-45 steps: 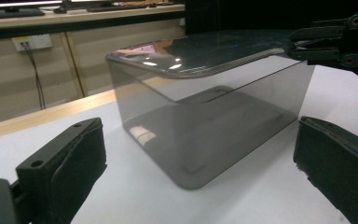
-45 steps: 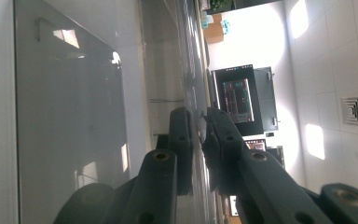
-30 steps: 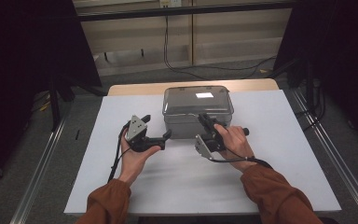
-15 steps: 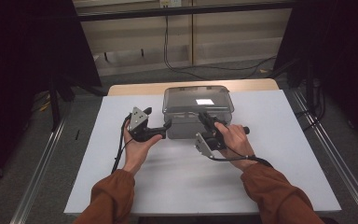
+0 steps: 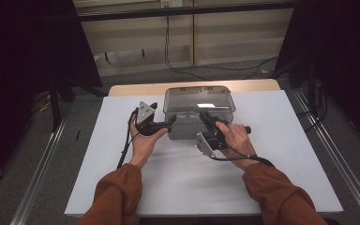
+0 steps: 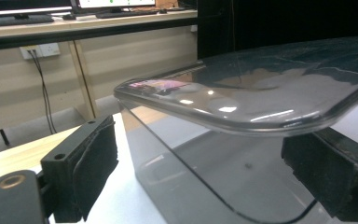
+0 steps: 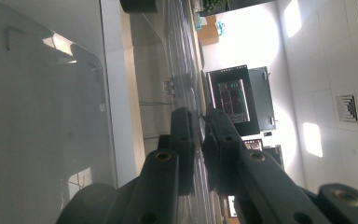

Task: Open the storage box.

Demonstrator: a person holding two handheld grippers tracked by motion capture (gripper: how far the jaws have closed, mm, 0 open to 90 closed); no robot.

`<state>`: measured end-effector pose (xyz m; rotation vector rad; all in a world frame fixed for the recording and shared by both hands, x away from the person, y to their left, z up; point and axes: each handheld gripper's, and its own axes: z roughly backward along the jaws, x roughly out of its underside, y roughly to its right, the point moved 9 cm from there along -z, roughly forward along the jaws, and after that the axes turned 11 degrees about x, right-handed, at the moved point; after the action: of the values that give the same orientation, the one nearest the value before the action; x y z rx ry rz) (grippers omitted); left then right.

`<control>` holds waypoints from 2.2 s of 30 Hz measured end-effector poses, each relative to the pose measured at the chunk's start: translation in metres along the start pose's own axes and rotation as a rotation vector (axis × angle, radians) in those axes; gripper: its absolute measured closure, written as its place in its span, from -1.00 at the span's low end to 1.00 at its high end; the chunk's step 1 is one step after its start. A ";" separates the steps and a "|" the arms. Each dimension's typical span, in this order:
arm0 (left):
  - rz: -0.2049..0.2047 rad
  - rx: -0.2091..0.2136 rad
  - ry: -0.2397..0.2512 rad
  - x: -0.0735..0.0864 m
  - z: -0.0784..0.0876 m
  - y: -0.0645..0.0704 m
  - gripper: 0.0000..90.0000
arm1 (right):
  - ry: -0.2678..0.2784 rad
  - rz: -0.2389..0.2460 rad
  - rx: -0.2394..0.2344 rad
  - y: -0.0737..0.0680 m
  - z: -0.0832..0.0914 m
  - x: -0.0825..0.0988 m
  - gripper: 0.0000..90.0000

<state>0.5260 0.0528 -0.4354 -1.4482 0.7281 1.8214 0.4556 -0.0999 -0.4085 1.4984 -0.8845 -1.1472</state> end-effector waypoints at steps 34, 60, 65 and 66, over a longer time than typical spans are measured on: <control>-0.099 0.011 0.026 -0.014 -0.005 0.002 -0.33 | -0.102 -0.459 -0.080 0.008 -0.003 0.030 -0.18; -0.119 0.019 0.027 -0.022 -0.006 0.000 -0.32 | -0.191 -1.094 -0.255 0.015 -0.016 0.091 -0.57; -0.123 0.023 0.033 -0.024 -0.007 0.000 -0.32 | -0.189 -1.094 -0.246 0.014 -0.019 0.095 -0.51; -0.125 0.024 0.033 -0.024 -0.007 -0.001 -0.32 | -0.189 -1.094 -0.246 0.014 -0.019 0.095 -0.51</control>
<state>0.5340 0.0436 -0.4136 -1.4776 0.6583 1.6927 0.5009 -0.1867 -0.4151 1.6926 0.0634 -2.1037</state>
